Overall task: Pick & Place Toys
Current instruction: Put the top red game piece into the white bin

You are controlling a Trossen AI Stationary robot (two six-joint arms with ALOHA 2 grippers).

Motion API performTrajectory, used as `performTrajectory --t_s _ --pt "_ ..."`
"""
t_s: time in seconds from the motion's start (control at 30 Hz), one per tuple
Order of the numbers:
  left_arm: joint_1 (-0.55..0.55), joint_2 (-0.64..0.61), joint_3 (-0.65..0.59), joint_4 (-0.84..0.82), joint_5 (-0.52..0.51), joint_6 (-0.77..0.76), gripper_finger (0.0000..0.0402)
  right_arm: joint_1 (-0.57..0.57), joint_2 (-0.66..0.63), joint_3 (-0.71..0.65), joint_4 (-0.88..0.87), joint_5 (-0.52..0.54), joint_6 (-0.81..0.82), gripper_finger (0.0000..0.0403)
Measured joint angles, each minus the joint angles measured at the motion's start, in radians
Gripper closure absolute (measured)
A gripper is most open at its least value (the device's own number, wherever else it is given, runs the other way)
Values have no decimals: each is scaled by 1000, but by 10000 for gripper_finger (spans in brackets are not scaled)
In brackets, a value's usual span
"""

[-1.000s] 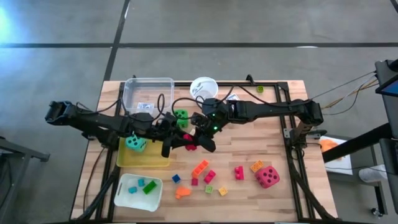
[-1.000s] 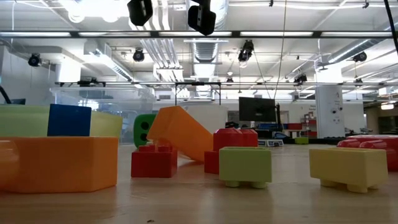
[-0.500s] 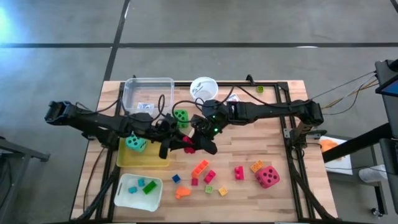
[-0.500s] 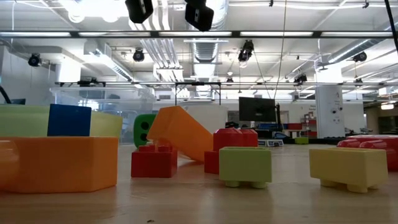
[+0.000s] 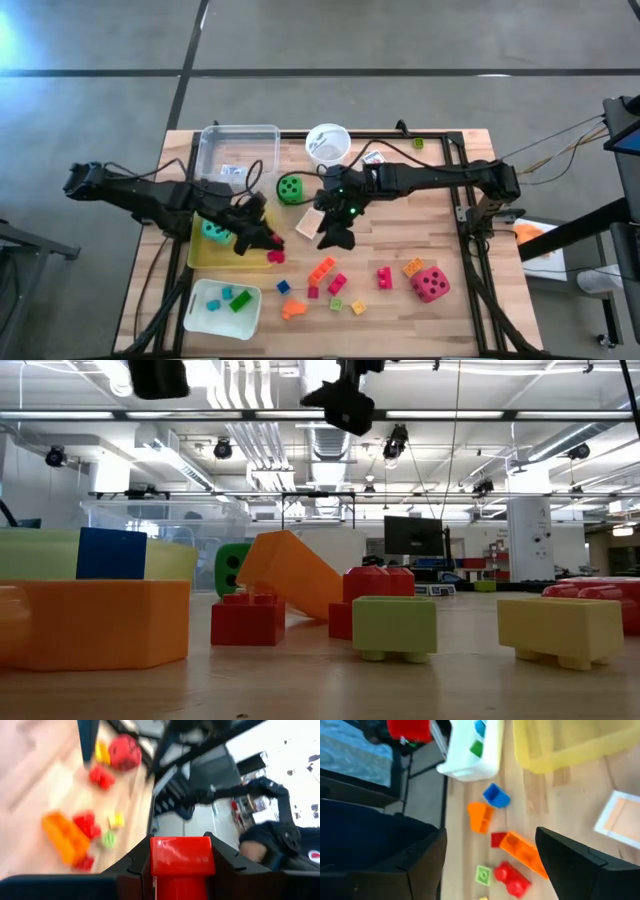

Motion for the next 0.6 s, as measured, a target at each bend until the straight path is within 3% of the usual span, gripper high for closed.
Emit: performTrajectory --t_s 0.37,0.6 --pt "-313 33 0 -399 3 -245 283 0 0 -1 -137 137 -63 106" --pt "-521 127 0 -423 -3 -434 283 1 0 -4 -137 149 -92 106"
